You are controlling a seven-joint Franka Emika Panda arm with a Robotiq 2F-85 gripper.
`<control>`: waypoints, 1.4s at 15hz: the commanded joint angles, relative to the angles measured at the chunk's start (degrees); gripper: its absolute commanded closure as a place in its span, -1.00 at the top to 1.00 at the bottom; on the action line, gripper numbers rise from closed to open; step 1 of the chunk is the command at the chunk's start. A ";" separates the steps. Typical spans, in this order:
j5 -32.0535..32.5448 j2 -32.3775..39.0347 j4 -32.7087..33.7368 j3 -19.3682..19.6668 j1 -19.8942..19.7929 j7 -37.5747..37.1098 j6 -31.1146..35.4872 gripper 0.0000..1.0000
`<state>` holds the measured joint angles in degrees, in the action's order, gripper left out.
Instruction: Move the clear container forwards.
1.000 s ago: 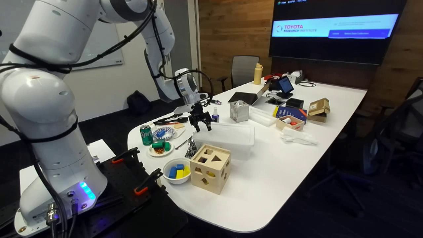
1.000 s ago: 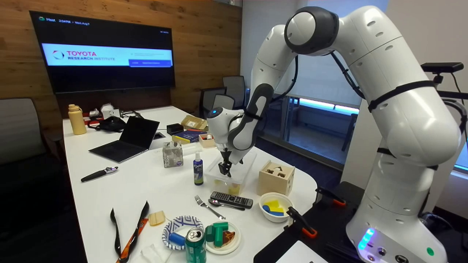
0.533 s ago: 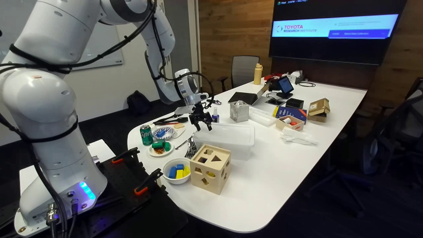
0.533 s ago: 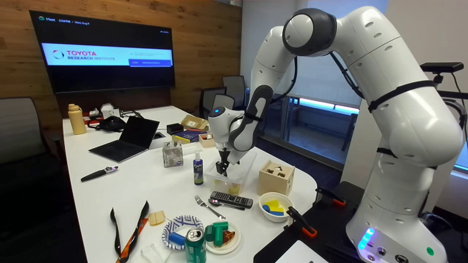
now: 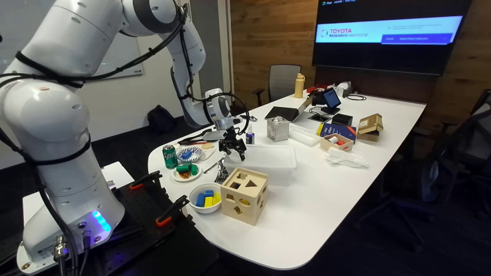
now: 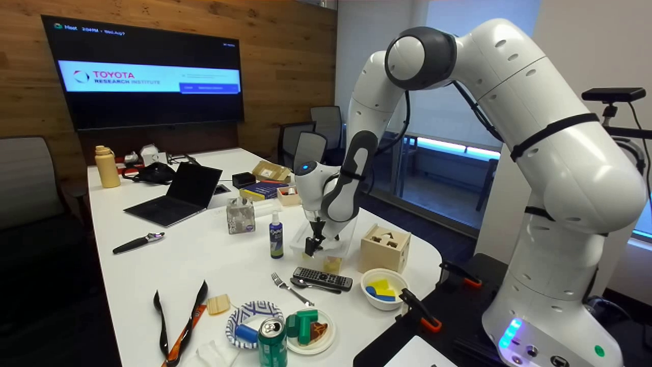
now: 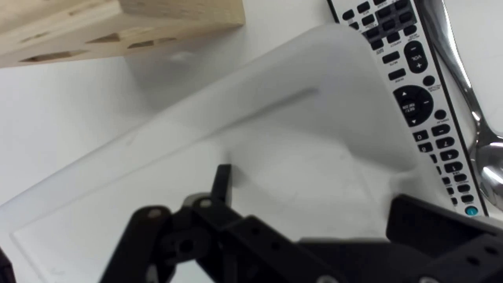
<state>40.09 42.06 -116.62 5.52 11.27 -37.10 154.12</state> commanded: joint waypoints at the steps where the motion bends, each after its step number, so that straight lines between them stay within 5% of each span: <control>1: -5.24 3.87 0.06 0.50 0.28 5.30 1.65 1.00; 8: -13.03 6.98 -0.52 1.83 2.31 12.88 3.89 1.00; 21: -20.15 -1.31 0.85 4.13 2.08 16.65 1.98 1.00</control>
<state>22.54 41.99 -116.00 8.78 13.29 -22.61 155.41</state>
